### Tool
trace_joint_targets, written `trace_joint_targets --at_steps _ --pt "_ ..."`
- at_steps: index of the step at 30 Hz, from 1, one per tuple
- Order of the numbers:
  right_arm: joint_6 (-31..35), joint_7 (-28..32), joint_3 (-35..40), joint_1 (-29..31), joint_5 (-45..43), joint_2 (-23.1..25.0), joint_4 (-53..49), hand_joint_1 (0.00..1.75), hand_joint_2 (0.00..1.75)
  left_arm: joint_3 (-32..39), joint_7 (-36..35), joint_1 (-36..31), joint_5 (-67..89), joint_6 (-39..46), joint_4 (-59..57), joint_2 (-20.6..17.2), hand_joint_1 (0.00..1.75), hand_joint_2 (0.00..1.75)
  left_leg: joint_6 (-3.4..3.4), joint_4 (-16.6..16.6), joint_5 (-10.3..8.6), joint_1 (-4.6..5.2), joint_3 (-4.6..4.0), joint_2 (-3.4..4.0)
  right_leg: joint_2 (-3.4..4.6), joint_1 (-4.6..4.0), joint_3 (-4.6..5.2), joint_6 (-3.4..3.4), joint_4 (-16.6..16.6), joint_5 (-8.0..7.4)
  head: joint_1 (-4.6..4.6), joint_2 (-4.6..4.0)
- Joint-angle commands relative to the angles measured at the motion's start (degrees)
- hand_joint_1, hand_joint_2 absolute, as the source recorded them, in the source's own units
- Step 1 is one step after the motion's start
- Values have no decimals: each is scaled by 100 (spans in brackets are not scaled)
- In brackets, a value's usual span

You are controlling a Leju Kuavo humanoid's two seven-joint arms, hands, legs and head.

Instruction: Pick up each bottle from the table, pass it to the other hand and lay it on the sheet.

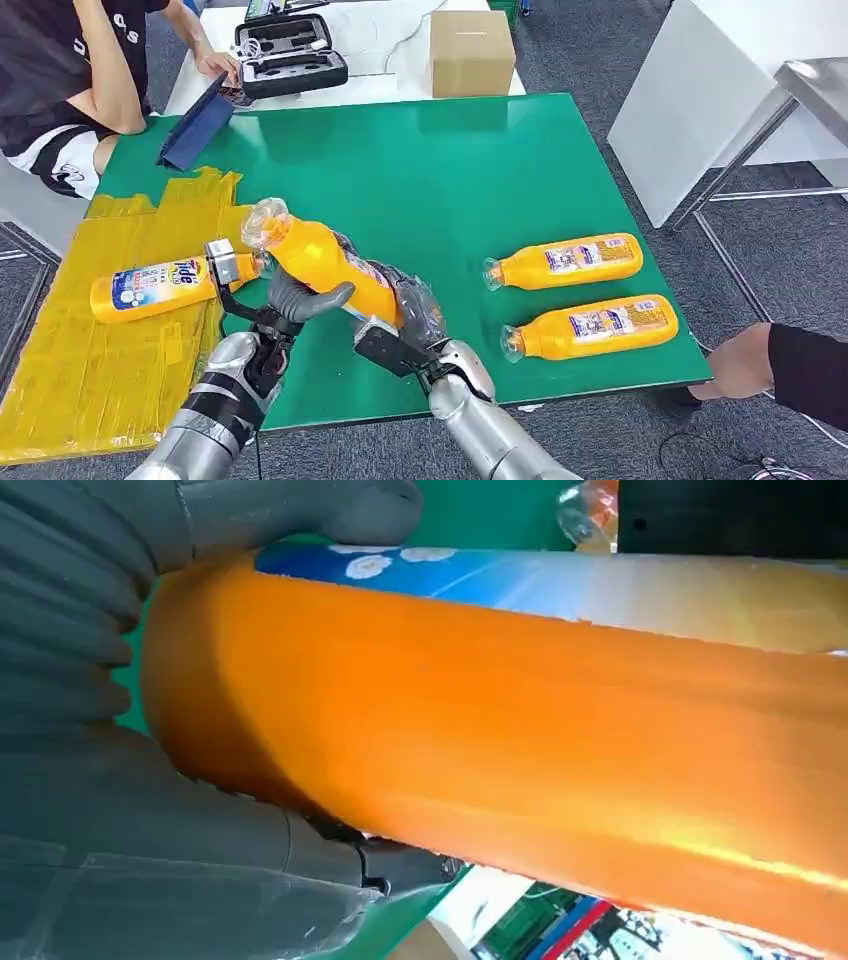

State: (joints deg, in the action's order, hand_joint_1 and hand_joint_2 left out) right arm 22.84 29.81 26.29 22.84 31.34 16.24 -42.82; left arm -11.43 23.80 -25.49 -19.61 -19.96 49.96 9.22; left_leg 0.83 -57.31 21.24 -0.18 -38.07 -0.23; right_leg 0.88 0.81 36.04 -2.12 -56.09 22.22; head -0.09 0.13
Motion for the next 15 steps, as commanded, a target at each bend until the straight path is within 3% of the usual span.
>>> trace_joint_targets --at_steps 1,15 --pt "27 139 -28 -61 -104 -130 -210 54 175 155 -27 -342 82 120 -355 -56 175 175 -6 -3 14 -5 29 -5 -14 -7 -32 10 -1 14 0 0" --pt "27 139 -28 -61 -104 -130 -210 54 175 155 -27 -342 82 120 -355 -56 175 175 -5 -3 12 -3 25 -4 -12 -5 -27 8 -1 12 0 0"
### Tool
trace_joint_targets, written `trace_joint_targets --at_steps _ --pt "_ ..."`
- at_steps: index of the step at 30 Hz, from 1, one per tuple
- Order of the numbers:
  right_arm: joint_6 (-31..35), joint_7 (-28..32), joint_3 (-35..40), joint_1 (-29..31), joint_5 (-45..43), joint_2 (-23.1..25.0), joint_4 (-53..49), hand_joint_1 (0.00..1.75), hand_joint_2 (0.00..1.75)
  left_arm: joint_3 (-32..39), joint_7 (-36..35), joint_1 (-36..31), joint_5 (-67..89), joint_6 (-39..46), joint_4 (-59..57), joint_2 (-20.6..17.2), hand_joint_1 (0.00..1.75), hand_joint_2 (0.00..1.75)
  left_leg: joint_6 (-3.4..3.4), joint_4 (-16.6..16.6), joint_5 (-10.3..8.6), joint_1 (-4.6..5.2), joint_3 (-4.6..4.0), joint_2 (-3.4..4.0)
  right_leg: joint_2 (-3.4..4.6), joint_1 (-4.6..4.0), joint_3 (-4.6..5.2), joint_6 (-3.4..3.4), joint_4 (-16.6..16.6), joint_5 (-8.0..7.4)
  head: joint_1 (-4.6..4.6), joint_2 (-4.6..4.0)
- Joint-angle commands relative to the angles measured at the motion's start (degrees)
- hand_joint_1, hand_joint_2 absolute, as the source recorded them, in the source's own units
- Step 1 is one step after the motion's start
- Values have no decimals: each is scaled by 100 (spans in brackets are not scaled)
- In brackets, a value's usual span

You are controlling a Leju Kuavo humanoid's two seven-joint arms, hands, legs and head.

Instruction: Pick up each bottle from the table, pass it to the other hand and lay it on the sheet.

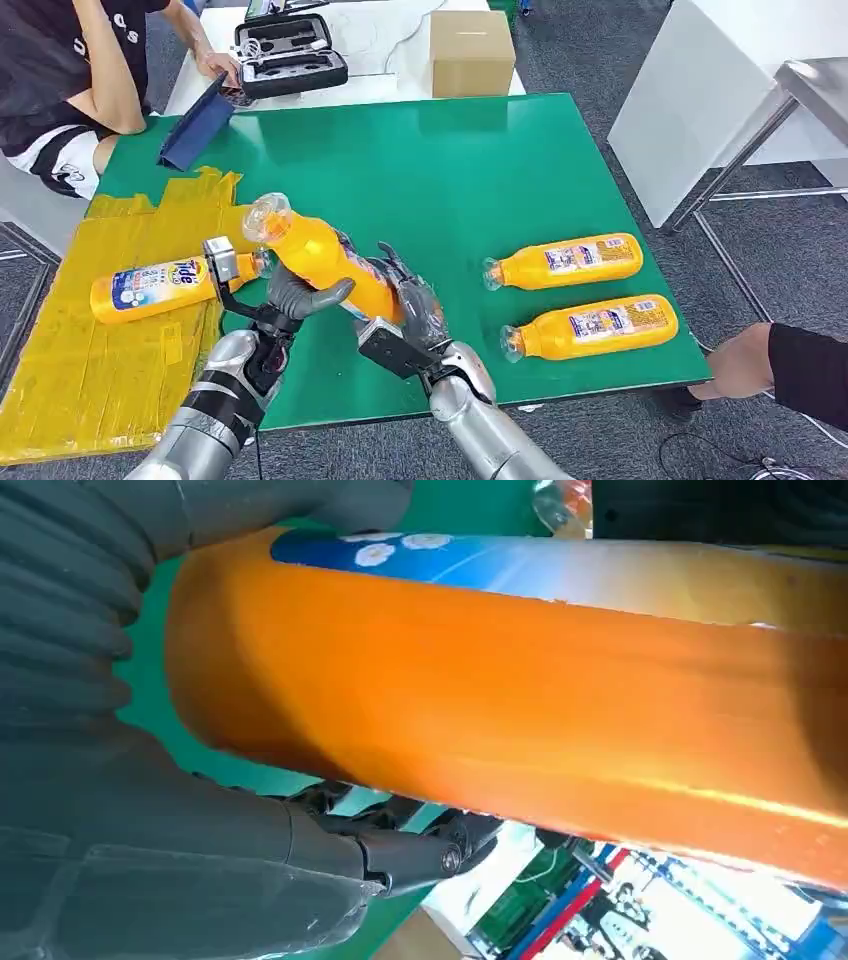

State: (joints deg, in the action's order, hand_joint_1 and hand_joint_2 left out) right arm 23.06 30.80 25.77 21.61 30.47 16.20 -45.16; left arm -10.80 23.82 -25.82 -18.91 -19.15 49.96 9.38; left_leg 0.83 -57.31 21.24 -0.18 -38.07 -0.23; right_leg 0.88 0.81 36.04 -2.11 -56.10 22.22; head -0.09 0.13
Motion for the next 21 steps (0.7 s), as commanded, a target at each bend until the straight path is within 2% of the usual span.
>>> trace_joint_targets --at_steps 1,21 --pt "6 41 24 62 -17 -125 24 54 175 92 -29 -309 12 39 -355 -72 175 175 -4 0 9 -2 23 -5 -12 -4 -25 7 0 10 0 0" --pt "6 41 24 62 -17 -125 24 54 175 92 -29 -309 12 39 -355 -72 175 175 -2 3 3 0 10 -3 -8 -1 -11 4 2 4 0 0"
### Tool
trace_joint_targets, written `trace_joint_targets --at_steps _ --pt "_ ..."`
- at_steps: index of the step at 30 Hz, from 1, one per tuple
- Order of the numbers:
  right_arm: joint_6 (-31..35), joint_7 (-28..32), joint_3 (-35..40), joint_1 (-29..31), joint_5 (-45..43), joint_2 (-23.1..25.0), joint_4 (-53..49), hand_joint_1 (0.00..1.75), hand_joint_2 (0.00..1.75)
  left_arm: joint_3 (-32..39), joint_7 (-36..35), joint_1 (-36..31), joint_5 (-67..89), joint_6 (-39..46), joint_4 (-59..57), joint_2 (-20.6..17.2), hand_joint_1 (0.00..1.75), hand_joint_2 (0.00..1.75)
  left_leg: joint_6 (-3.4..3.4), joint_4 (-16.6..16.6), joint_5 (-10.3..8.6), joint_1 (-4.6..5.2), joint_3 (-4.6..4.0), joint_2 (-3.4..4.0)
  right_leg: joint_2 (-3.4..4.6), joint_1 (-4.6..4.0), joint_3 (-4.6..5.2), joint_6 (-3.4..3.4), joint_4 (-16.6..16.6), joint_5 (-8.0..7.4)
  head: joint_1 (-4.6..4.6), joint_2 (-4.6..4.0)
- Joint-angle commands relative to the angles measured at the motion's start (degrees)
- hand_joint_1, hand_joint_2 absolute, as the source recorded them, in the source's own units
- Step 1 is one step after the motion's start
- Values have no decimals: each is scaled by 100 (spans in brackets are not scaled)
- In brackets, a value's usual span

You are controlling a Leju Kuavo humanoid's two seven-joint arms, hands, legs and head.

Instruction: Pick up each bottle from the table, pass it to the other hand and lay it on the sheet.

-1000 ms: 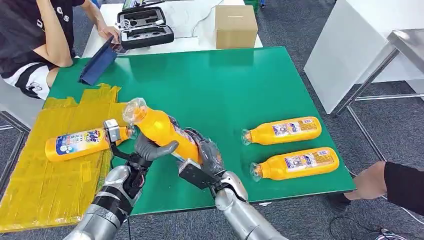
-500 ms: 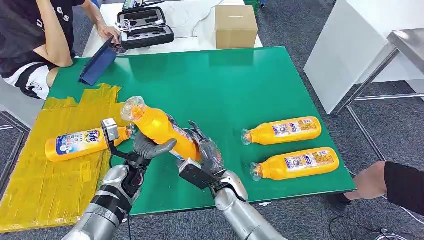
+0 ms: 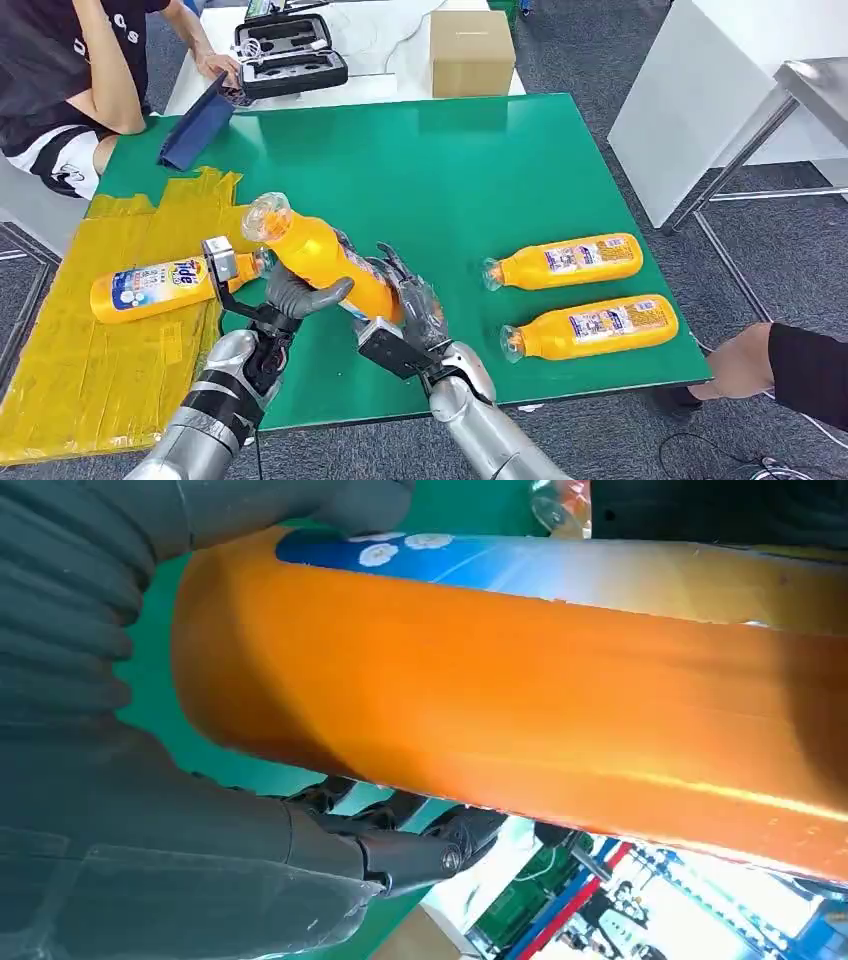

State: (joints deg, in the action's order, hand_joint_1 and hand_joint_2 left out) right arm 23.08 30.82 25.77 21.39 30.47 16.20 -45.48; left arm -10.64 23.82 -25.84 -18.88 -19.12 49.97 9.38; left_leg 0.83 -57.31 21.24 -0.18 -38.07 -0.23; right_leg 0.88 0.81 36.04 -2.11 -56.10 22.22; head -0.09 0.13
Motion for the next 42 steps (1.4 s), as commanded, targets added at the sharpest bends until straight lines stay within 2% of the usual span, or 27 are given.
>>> trace_joint_targets --at_steps 1,4,5,6,8,11,13,16,19,22,24,27,32,35,37,42 --pt "3 39 24 85 -17 -125 57 54 175 77 -29 -306 10 36 -355 -72 175 175 -5 -2 11 -3 26 -4 -12 -5 -29 9 0 12 0 0" --pt "3 39 24 85 -17 -125 57 54 175 77 -29 -306 10 36 -355 -72 175 175 -5 -2 12 -3 27 -5 -13 -5 -30 8 -1 13 0 0" --pt "-256 672 -717 -965 -1941 -412 -2103 0 175 433 985 -49 2036 2196 544 -441 175 175 -5 -2 10 -2 24 -5 -13 -4 -26 8 -1 11 0 0" --pt "-604 -256 -742 -1581 -1926 -940 -3932 0 175 858 438 196 2140 3952 1338 -840 175 175 -6 2 8 -4 20 -4 -10 -6 -21 8 3 9 0 0" --pt "-916 -602 -995 -1855 -1791 -993 -4588 0 175 1365 210 276 2413 3505 1645 -826 175 175 -5 -3 12 -3 9 -3 -10 -5 -11 8 -2 12 0 0" --pt "-905 -547 -977 -1786 -1731 -898 -4370 0 175 1421 240 269 2534 3493 1594 -693 175 175 -3 0 11 -1 5 -6 -11 -2 -11 9 -3 13 -7 0" --pt "-850 -431 -955 -1707 -1687 -827 -4147 0 175 1433 295 253 2628 3512 1515 -590 175 175 -19 -11 34 -6 17 19 11 -7 -7 14 -9 19 0 0" --pt "-802 -379 -952 -1674 -1667 -798 -4058 0 175 1435 313 237 2651 3524 1473 -561 175 175 -16 -1 21 -4 18 -25 -30 -5 -19 15 0 27 -2 0" --pt "-746 -334 -937 -1671 -1638 -789 -4038 0 175 1482 319 233 2655 3482 1449 -541 175 175 -14 -3 23 -5 18 -11 -14 -5 -21 16 0 23 -2 0" --pt "-751 -331 -941 -1654 -1646 -803 -3984 0 175 1471 326 229 2667 3468 1436 -542 175 175 -16 0 20 -3 15 -4 -16 -3 -13 18 0 18 -2 0" --pt "-731 -319 -954 -1634 -1638 -818 -3967 0 175 1363 365 210 3029 3677 1406 -632 175 175 -19 -2 26 -4 31 -5 -23 -5 -28 22 -1 26 -2 0" --pt "-711 -304 -990 -1616 -1618 -838 -4003 0 175 1102 264 150 3989 4175 1334 -803 175 175 -16 2 13 -4 7 -7 -21 -4 -6 18 3 14 -2 0" --pt "-710 -304 -994 -1613 -1616 -840 -4008 0 175 1096 258 145 4003 4177 1345 -798 175 175 -16 0 19 -5 18 -2 -20 -5 -17 18 1 19 -2 0" --pt "-713 -300 -1001 -1601 -1584 -826 -4008 0 175 772 -60 101 5378 4850 1228 -961 175 175 -17 0 19 -5 18 -5 -23 -5 -17 19 0 21 -2 0" --pt "-729 -316 -1009 -1599 -1553 -811 -4019 0 175 554 -511 66 6497 5240 1054 -1072 175 175 -18 -1 21 -5 25 -7 -25 -6 -23 21 -1 23 -2 0" --pt "-748 -383 -1077 -1676 -1476 -783 -4131 0 175 384 -1652 -2 8571 5653 621 -1226 175 175 -16 3 15 -2 14 -3 -19 -2 -10 18 1 16 -2 0"
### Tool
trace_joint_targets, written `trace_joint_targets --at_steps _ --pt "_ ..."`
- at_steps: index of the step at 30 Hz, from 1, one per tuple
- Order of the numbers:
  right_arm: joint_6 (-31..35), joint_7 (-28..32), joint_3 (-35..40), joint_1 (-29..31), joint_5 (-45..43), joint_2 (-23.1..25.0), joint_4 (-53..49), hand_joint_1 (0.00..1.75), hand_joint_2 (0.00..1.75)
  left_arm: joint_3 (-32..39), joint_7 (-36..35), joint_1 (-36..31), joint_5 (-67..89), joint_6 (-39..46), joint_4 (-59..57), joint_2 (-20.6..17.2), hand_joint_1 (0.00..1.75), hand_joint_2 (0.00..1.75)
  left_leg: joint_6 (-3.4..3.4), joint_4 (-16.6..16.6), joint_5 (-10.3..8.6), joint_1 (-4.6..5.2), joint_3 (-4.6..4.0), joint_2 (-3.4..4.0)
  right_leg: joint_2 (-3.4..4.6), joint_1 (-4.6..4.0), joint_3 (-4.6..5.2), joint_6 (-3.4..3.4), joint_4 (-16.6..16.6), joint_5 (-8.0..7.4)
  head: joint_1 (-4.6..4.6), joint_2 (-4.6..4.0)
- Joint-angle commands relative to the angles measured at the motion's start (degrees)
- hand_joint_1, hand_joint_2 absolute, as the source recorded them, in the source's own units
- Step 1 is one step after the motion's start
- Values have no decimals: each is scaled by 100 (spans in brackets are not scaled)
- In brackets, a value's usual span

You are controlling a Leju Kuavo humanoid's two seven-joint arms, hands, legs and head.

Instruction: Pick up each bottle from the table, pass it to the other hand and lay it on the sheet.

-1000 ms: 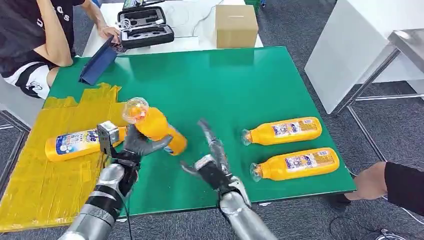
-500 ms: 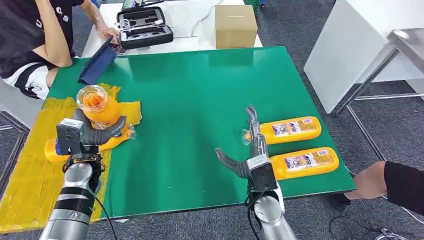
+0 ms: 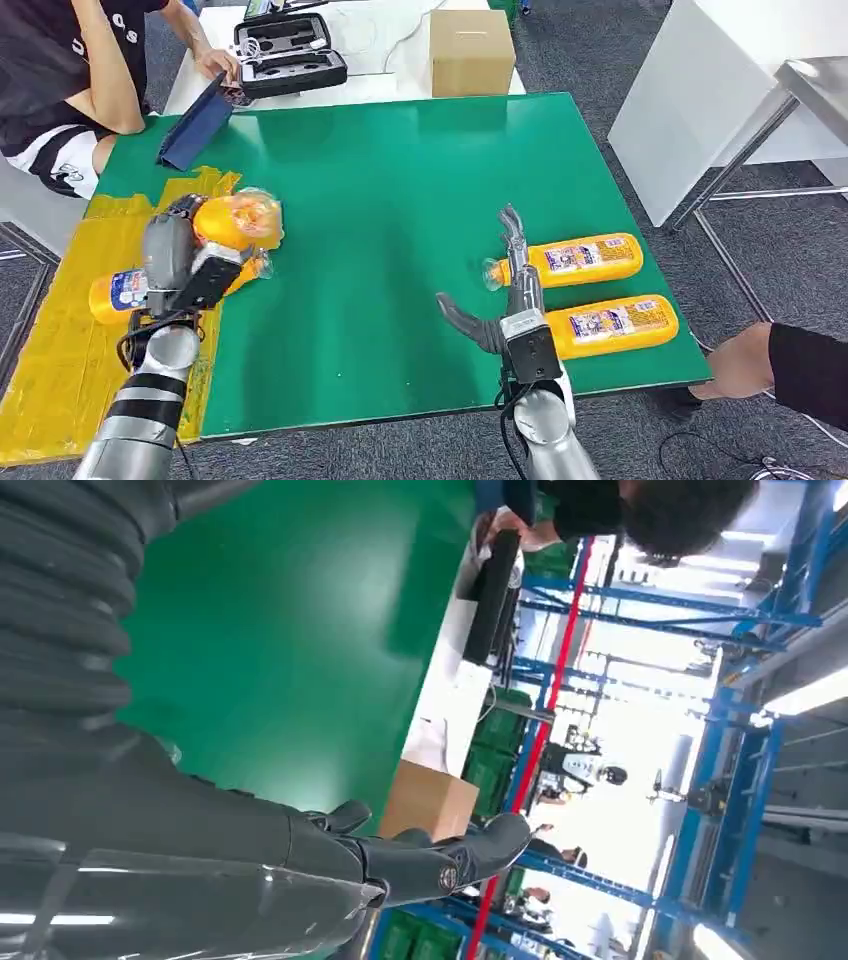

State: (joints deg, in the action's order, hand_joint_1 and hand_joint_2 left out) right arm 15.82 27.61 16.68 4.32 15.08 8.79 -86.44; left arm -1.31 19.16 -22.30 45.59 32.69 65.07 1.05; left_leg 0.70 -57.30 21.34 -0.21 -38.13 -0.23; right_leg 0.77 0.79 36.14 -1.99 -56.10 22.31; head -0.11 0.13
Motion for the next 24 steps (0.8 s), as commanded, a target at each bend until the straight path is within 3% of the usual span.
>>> trace_joint_targets --at_steps 1,6,11,16,24 --pt "-24 -77 -184 1 80 -39 -74 0 175 -560 -1695 -392 2838 568 -1005 -432 175 175 -5 0 12 -1 34 -5 -13 -3 -35 9 -1 14 0 0" --pt "-33 -121 -242 -64 137 -4 -156 0 175 -293 -2307 -486 3661 693 -1207 -437 175 175 -4 2 6 0 19 -4 -10 -2 -18 6 0 8 0 0" --pt "-7 -148 -316 -113 162 29 -197 0 175 -161 -2818 -671 4248 220 -1568 -513 175 175 -5 -1 13 -2 32 -4 -12 -4 -32 8 -2 14 0 0" --pt "-5 -152 -332 -125 163 27 -211 0 175 -163 -2855 -708 4286 178 -1629 -516 175 175 -5 -3 15 -3 35 -2 -10 -5 -35 9 -3 15 0 0" --pt "-42 -205 -541 -253 204 94 -315 0 175 -633 -3698 -982 4442 -528 -2039 -774 175 175 -4 0 7 -2 19 -5 -11 -4 -21 7 -1 9 0 0"
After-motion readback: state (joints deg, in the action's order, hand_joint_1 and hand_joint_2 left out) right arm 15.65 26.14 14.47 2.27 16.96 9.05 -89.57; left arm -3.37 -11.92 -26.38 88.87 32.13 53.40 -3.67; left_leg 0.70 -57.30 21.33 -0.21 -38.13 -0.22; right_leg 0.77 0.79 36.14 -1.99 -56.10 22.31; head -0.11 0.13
